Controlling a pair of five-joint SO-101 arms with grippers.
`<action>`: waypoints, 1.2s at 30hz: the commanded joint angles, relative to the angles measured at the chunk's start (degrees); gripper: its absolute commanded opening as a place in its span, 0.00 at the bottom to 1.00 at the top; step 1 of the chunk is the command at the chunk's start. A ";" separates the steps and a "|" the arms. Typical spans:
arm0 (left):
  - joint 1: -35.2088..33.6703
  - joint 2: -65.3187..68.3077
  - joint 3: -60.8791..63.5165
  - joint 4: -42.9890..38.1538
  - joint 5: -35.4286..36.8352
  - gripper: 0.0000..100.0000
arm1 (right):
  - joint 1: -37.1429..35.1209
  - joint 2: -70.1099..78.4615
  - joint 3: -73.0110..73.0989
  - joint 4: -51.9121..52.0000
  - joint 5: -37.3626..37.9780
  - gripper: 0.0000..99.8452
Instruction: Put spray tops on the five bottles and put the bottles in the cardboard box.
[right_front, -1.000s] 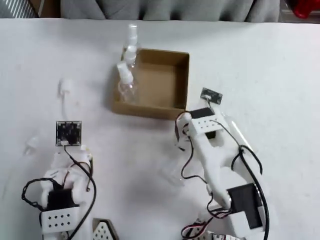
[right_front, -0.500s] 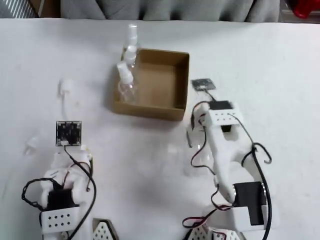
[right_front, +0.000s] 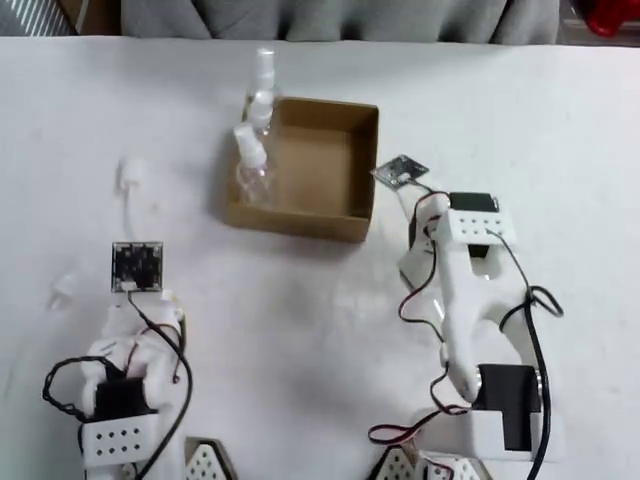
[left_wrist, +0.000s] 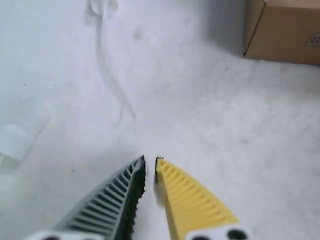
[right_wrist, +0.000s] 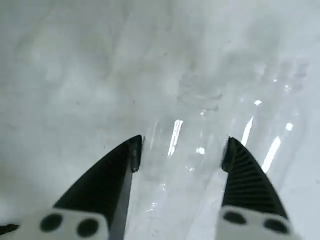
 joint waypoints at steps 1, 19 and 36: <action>-0.66 -1.01 -0.26 0.35 -0.62 0.05 | 0.75 -2.68 0.44 -1.54 -4.04 0.28; -0.66 -1.01 -0.26 0.35 -0.62 0.05 | -0.48 1.54 -5.27 3.47 -3.60 0.28; -0.66 -1.01 -0.26 0.18 -0.62 0.05 | -0.31 1.80 1.32 -6.64 -3.60 0.28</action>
